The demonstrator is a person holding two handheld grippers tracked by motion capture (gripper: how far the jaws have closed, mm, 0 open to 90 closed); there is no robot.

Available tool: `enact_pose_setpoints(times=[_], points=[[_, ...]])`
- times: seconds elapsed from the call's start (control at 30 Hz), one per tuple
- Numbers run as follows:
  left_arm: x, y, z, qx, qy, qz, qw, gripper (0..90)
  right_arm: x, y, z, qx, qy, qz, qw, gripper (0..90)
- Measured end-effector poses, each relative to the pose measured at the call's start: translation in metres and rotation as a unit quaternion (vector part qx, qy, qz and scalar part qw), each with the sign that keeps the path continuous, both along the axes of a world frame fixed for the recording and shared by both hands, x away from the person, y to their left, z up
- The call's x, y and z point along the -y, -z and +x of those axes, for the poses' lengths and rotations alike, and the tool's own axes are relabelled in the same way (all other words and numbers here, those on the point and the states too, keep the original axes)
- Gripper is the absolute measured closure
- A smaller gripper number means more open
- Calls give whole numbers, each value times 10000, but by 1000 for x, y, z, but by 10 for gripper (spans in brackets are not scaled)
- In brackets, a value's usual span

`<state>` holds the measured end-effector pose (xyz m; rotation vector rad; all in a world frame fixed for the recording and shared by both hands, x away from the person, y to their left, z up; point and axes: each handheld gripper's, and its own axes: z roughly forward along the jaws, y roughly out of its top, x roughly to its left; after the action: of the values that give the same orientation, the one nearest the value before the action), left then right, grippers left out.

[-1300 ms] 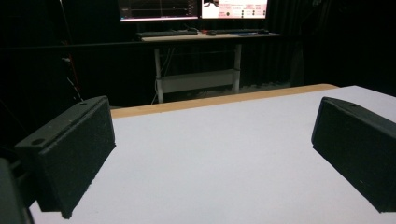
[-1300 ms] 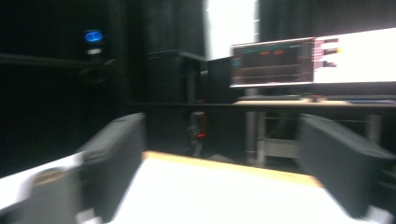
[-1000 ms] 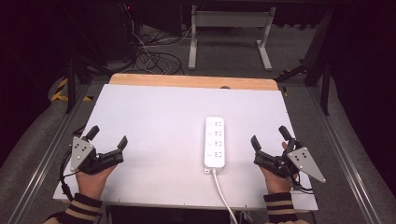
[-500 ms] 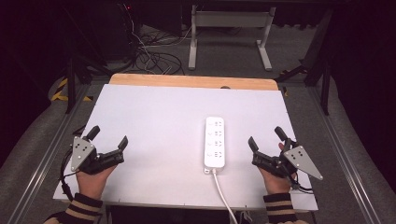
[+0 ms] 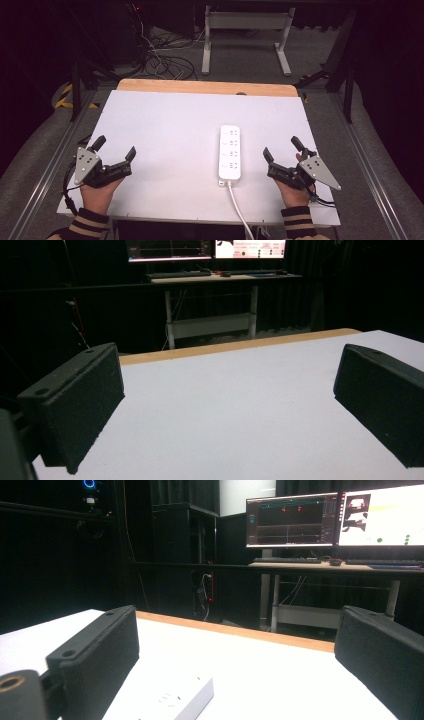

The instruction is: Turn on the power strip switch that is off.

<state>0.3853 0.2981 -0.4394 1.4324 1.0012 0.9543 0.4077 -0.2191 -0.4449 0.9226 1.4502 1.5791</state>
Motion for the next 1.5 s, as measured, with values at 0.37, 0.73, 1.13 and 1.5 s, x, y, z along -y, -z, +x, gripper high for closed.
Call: enact_pose_setpoints(times=[0.37, 0.73, 1.13, 1.5], points=[[0, 0, 0, -12, 2, -22, 10000, 3, 1, 1, 1, 0, 59, -48, 10000, 42], [1, 0, 1, -28, 7, 8, 10000, 3, 0, 2, 1, -3, 63, -66, 10000, 42], [0, -1, -3, 3, 29, 19, 10000, 3, -1, 3, 0, -34, 37, -72, 10000, 42], [1, 0, -4, 8, 42, 11, 10000, 3, -2, 6, 0, -124, 30, -156, 9998, 37]])
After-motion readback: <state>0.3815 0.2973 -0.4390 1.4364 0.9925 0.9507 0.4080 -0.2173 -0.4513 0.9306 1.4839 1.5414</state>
